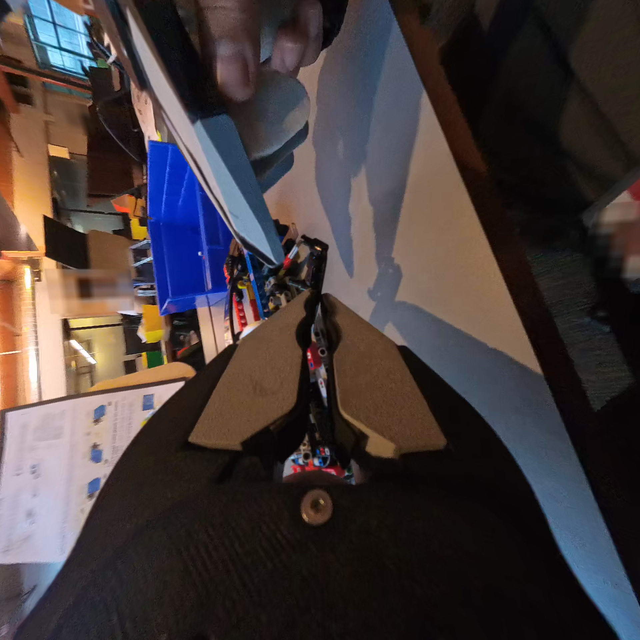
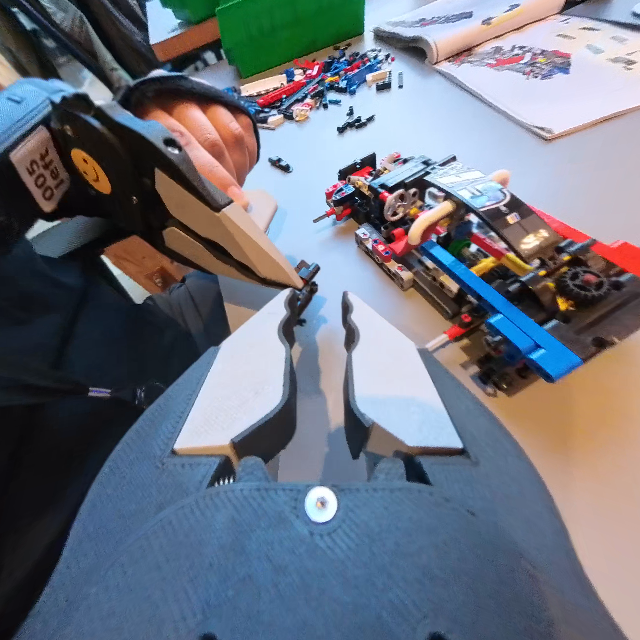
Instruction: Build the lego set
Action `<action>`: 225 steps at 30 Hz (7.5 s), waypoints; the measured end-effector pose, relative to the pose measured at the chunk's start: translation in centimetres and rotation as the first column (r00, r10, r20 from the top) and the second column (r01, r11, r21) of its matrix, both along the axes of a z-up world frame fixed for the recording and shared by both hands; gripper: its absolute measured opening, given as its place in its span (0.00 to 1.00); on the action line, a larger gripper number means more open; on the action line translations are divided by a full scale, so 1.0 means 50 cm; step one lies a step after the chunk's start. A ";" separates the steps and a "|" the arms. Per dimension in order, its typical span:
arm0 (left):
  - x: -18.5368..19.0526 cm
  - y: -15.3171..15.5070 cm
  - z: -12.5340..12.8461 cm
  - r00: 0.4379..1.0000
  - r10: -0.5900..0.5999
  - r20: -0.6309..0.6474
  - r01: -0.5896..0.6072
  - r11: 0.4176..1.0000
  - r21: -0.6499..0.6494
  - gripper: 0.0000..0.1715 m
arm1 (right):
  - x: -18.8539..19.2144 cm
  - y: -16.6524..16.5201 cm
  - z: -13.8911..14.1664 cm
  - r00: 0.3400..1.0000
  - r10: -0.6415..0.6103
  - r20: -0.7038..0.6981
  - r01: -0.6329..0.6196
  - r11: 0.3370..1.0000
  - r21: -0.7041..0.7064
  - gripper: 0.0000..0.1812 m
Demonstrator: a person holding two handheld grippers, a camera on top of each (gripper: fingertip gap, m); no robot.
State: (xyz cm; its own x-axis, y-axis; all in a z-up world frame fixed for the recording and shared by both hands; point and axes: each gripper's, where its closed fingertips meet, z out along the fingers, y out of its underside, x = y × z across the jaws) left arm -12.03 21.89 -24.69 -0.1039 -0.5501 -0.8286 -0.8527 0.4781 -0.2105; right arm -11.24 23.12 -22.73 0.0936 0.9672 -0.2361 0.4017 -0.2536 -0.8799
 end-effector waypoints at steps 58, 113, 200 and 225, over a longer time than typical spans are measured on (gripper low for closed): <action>-0.039 -0.063 0.075 0.931 0.343 0.127 -0.361 0.918 0.165 0.00 | -0.088 -0.136 0.070 0.965 0.140 -0.220 -0.102 0.979 0.178 0.30; 0.032 -0.094 -0.012 0.963 0.235 -0.130 -0.065 -0.265 -0.962 0.00 | 0.014 -0.097 -0.089 0.921 0.125 0.369 -0.361 0.633 0.685 0.20; 0.062 -0.036 0.020 0.805 0.146 0.575 0.386 0.607 -0.695 0.09 | 0.036 -0.073 -0.008 0.887 0.417 -0.200 -0.424 0.560 -0.712 0.02; 0.037 -0.029 0.021 0.804 0.319 0.501 0.342 0.440 -0.830 0.21 | 0.038 -0.066 -0.032 0.896 0.437 -0.082 -0.386 0.672 -0.632 0.02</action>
